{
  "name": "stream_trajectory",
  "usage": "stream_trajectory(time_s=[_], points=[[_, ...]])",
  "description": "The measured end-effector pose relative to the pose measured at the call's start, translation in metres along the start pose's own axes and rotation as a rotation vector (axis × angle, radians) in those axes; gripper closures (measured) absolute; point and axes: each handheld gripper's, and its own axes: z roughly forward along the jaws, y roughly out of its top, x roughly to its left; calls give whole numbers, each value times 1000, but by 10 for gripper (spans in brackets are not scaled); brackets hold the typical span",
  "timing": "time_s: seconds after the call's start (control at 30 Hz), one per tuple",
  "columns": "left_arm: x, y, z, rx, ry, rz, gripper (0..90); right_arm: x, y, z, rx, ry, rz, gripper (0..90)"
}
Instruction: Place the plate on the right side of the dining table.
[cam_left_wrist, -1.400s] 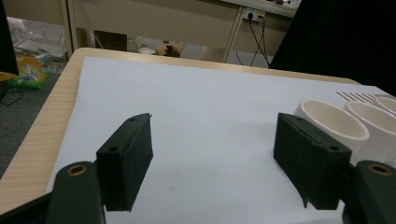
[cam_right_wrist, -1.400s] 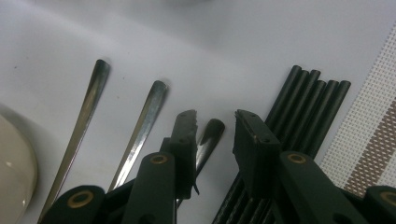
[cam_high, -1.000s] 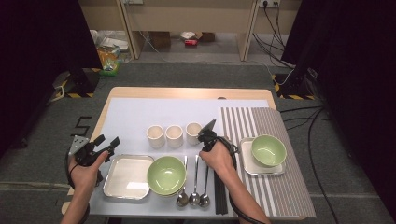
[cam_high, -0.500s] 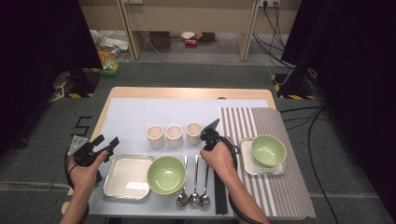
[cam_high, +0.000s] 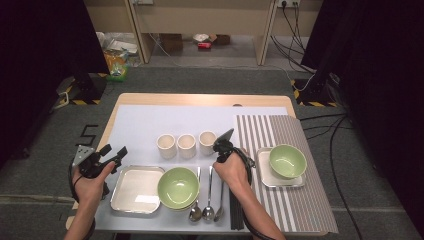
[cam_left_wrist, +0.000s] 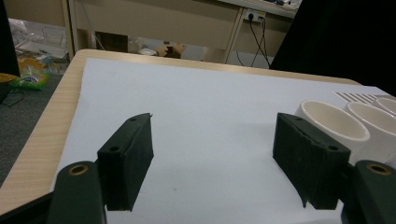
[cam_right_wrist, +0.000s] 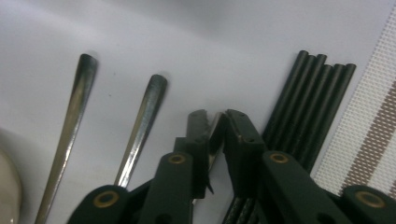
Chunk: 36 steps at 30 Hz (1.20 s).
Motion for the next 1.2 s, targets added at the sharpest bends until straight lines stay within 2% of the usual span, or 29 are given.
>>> stream_trajectory(time_s=[0.07,0.13,0.27,0.33,0.5,0.6,0.67,0.73,0.97,1.2], points=[[0,0,0,1,-2,-2,278,0,0,0,-5,-4,-10,837],[0,0,0,0,0,-2,278,-1,0,0,-12,23,0,878],[1,0,0,-3,0,-3,279,-3,0,0,-8,37,9,898],[1,0,0,0,-1,-3,279,-4,0,0,-6,52,32,900],[1,0,0,-1,2,-5,279,-6,-1,-1,-14,85,49,900],[1,0,0,-1,2,-5,278,-8,-1,-5,-33,94,32,900],[2,0,0,-2,1,-6,279,-8,-1,-9,-34,101,49,900],[2,0,0,-2,1,-6,279,-11,-1,-12,-49,108,40,900],[2,0,0,-4,2,-8,278,-20,-2,-26,-94,159,64,900],[2,0,-1,-5,4,-7,279,-33,-6,-48,-185,207,81,900]])
